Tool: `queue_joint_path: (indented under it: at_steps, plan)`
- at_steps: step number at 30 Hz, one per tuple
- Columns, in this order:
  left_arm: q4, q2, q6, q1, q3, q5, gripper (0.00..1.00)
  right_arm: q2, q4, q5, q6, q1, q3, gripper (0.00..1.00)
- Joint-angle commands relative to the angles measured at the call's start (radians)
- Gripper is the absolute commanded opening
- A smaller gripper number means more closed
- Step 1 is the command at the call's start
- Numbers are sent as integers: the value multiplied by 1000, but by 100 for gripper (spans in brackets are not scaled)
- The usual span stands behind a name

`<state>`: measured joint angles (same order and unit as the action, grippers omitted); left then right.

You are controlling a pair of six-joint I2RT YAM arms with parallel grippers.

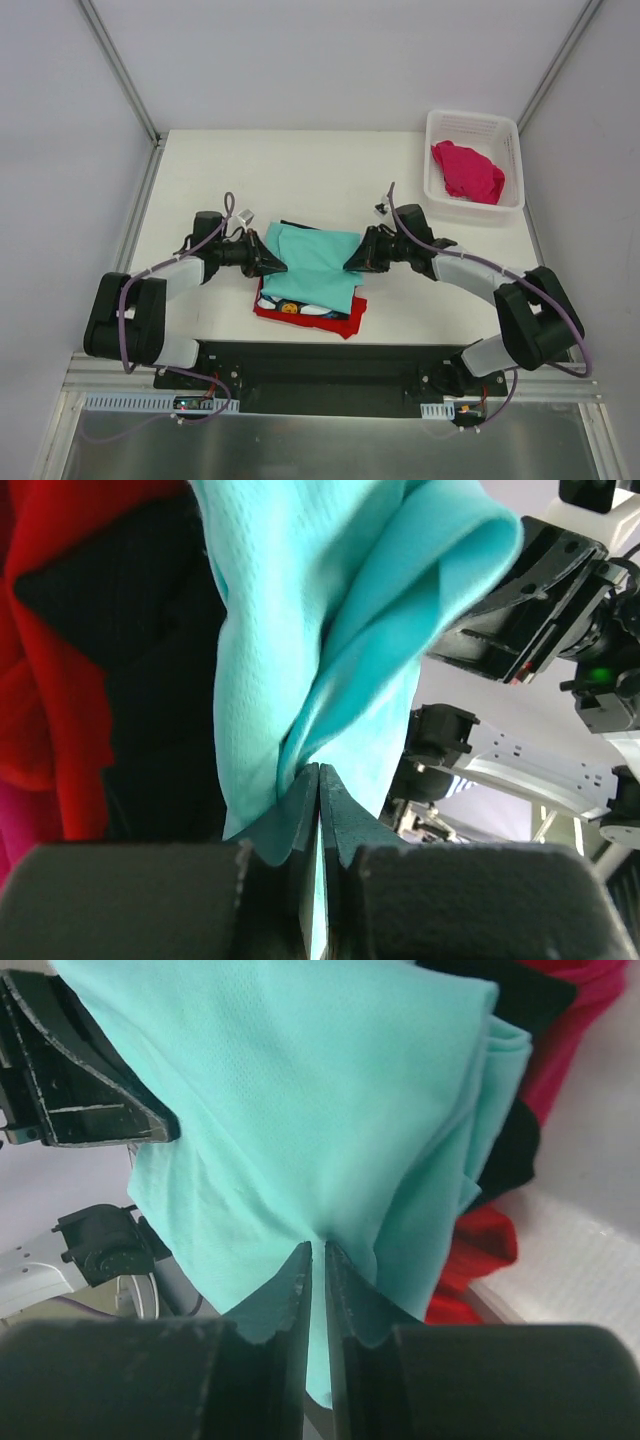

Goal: Fold and stack the t-shirts

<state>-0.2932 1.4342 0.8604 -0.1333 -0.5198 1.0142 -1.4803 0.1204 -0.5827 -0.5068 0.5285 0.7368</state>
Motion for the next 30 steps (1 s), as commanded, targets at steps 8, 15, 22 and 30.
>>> queue_joint_path:
  at_steps: [8,15,22,30]
  plan:
    - [287,-254,-65,32,-106,-86,0,244,-235,-16,90,-81,35,14]
    - [258,-409,63,8,-128,-43,0,333,-274,46,31,68,105,15]
    - [96,-419,152,-11,56,-17,0,262,-99,60,-44,139,9,15]
    - [-208,-259,269,-77,210,-29,0,48,84,53,-72,165,-68,14]
